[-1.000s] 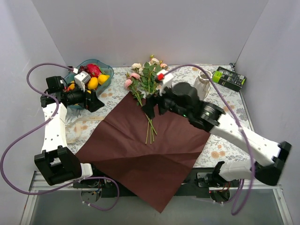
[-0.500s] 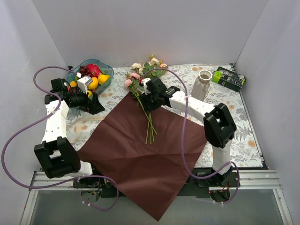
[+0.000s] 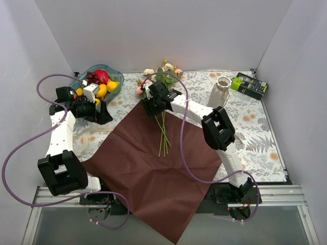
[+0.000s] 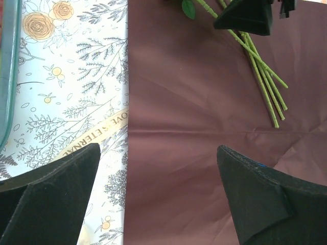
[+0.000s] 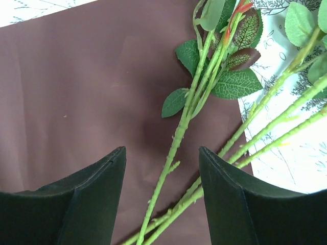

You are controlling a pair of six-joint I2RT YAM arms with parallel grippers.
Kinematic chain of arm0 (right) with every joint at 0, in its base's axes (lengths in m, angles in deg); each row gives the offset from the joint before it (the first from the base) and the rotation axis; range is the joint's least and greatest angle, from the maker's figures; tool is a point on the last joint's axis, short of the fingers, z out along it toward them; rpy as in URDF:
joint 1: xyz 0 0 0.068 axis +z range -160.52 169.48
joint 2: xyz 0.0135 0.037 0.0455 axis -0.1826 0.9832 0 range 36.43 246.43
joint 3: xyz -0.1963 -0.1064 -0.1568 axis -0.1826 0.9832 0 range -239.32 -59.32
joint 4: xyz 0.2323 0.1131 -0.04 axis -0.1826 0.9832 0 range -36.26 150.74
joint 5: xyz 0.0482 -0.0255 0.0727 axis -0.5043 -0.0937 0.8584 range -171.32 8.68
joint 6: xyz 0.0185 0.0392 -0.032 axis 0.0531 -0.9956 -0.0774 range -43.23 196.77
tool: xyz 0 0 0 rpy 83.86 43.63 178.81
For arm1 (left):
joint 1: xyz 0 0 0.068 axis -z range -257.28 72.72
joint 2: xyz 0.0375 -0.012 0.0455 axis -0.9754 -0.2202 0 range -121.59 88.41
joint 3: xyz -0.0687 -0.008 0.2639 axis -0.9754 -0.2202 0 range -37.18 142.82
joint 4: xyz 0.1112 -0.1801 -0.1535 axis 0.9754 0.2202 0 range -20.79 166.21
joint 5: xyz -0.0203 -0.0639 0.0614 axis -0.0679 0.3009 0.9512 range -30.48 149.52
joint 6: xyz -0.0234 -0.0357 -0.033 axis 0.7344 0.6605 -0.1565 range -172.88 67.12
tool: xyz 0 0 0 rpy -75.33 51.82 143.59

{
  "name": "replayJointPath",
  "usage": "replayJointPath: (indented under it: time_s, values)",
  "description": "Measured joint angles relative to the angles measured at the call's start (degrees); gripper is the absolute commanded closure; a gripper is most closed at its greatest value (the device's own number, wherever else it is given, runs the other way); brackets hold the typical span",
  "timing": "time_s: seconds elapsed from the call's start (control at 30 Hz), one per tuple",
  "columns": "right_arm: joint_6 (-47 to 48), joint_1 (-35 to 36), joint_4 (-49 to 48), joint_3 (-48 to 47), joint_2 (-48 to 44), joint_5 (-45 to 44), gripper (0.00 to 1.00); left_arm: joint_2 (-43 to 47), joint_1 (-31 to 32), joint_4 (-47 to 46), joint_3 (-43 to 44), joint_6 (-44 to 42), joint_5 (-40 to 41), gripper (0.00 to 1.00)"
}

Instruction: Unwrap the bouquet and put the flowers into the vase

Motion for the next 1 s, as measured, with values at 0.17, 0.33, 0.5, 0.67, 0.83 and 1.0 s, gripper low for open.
replayJointPath:
  time_s: [0.17,0.33,0.5,0.67,0.83,1.0]
  values:
    - [-0.44,-0.85,-0.44,-1.75,4.00,-0.22,0.37,0.98,0.00,0.22,-0.15,-0.17,1.11,0.02]
    - [-0.85,-1.40,-1.25,-2.03,6.16,-1.27,0.42,2.03,0.00,0.11,-0.17,-0.20,1.73,0.02]
    - [-1.25,-1.42,-2.49,-2.64,6.82,-1.49,0.49,2.67,0.00,-0.72,-0.50,-0.02,2.36,0.02]
    - [-2.10,-1.42,-3.82,-3.15,7.78,-1.49,0.59,2.67,0.00,-0.85,-1.27,0.00,2.62,0.02]
    - [-2.51,-1.42,-4.44,-3.23,8.04,-1.49,0.89,2.67,0.00,-0.90,-1.62,-0.02,2.75,0.02]
    - [-3.45,-1.42,-4.44,-3.26,8.11,-1.14,0.99,2.67,0.00,-0.92,-2.01,0.00,2.82,0.02]
